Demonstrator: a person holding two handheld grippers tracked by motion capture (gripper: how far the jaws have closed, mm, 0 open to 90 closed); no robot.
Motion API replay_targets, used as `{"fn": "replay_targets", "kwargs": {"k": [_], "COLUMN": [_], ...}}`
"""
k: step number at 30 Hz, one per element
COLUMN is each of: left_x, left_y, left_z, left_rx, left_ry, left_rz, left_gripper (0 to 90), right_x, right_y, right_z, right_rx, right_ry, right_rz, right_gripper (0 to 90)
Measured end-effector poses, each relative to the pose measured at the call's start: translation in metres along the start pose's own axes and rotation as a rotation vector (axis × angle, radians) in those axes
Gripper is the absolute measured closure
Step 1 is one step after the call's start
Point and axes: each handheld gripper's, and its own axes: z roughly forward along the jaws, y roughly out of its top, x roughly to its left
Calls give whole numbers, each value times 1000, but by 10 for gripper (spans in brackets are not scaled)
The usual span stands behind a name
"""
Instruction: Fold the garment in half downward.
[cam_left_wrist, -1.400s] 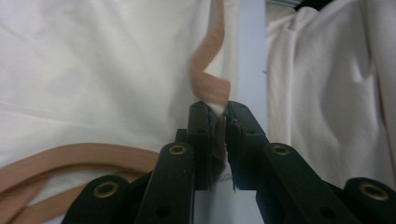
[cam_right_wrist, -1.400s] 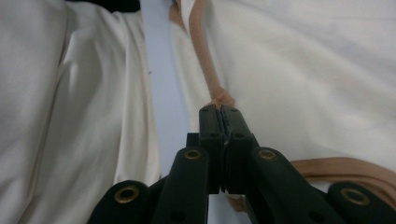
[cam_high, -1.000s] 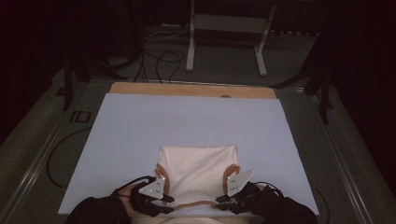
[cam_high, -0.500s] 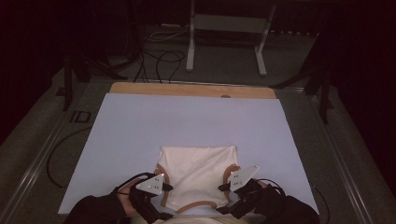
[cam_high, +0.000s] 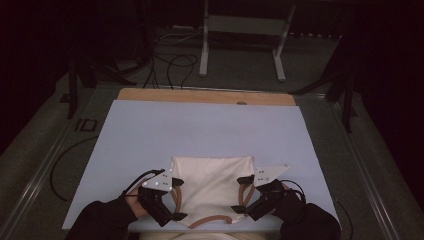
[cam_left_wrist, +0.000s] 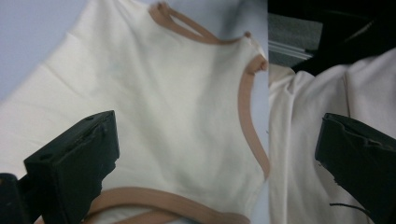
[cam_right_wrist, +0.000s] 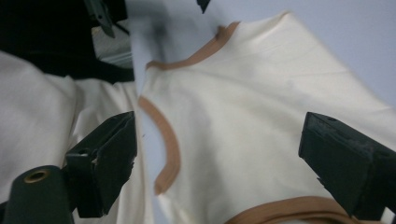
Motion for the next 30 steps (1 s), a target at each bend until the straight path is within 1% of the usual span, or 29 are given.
{"fn": "replay_targets", "kwargs": {"k": [3, 9, 12, 14, 16, 19, 22, 23, 25, 26, 28, 29, 30], "left_x": [4, 11, 14, 17, 20, 26, 32, 34, 39, 41, 42, 46, 48], "left_y": [4, 11, 14, 15, 16, 16, 16, 16, 16, 17, 17, 18, 18], "left_z": [-4, -9, -10, -11, -12, -12, -13, -13, -13, -14, -14, -14, -15], "left_rx": [-14, -35, -45, -46, -47, -47, -43, -42, -41, -41, -43, -43, -44], "left_ry": [25, 54, 65, 75, 86, 101, 122, 135, 146, 154, 160, 173, 178], "left_rz": [2, 8, 7, 3, 6, -7, -15, -14, -23, -25, -25, -29, -33], "left_gripper": [6, 6, 6, 6, 5, 5, 6, 5, 6, 5, 6, 6, 5], "right_x": [-3, -13, -18, -23, -26, -31, -36, -37, -42, -44, -45, -47, -51], "right_y": [4, 11, 13, 15, 17, 20, 23, 23, 25, 26, 27, 28, 30], "right_z": [-2, -1, 1, 1, 0, 0, -2, -2, -4, -5, -6, -7, -9], "right_rx": [-16, -28, -33, -45, -44, -47, -52, -51, -64, -69, -72, -74, -75], "right_ry": [-16, -44, -77, -92, -108, -133, -158, -168, -180, -187, -195, -202, -217], "right_rz": [-13, -30, -30, -19, -9, -12, -8, -10, -6, 4, 5, 2, 7], "right_gripper": [107, 107, 106, 107, 107, 107, 107, 107, 106, 106, 106, 106, 105]}}
